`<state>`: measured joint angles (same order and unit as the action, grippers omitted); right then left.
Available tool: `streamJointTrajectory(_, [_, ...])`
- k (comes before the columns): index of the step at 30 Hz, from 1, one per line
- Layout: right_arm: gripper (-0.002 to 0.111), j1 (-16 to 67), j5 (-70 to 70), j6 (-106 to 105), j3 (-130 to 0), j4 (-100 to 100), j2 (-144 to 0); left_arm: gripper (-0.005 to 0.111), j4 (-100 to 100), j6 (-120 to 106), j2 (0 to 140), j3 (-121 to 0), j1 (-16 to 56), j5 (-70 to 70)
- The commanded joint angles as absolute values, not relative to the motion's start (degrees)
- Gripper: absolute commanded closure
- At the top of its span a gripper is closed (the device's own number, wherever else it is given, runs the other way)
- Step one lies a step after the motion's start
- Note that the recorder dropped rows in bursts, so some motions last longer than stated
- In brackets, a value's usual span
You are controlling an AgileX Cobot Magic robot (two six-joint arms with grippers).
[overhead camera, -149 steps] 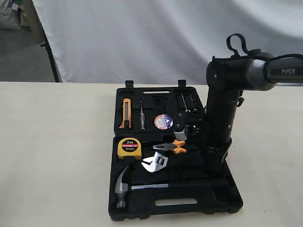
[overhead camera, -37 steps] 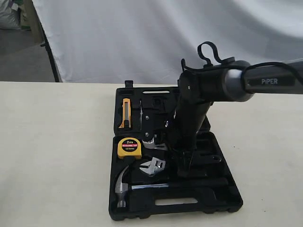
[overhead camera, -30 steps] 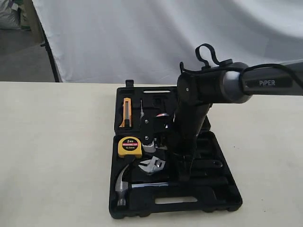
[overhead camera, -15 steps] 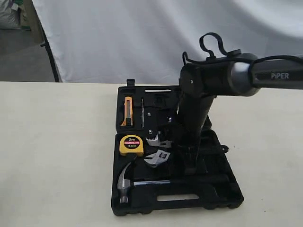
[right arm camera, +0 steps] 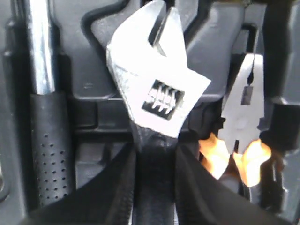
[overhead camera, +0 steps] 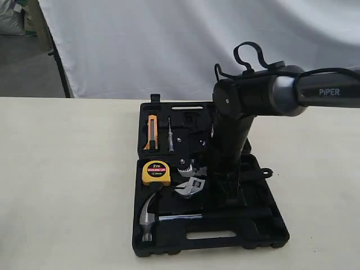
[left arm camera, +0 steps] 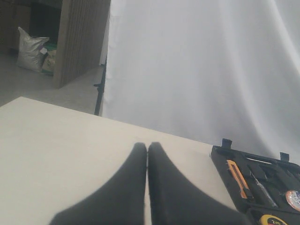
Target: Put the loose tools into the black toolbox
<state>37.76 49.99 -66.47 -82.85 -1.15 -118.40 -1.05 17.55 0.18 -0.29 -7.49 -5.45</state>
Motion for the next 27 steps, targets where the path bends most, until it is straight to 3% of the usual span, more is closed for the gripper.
streamJointTrajectory(1, [0.109,37.77,48.52,-67.37,-82.94,-1.83,-118.33,0.106,-1.3,17.82,0.0,-0.44,-8.94,-5.03])
streamJointTrajectory(27, [0.109,38.9,46.89,-65.76,-79.47,-1.98,-118.23,0.106,-1.3,17.82,0.0,-0.44,-8.94,-5.03])
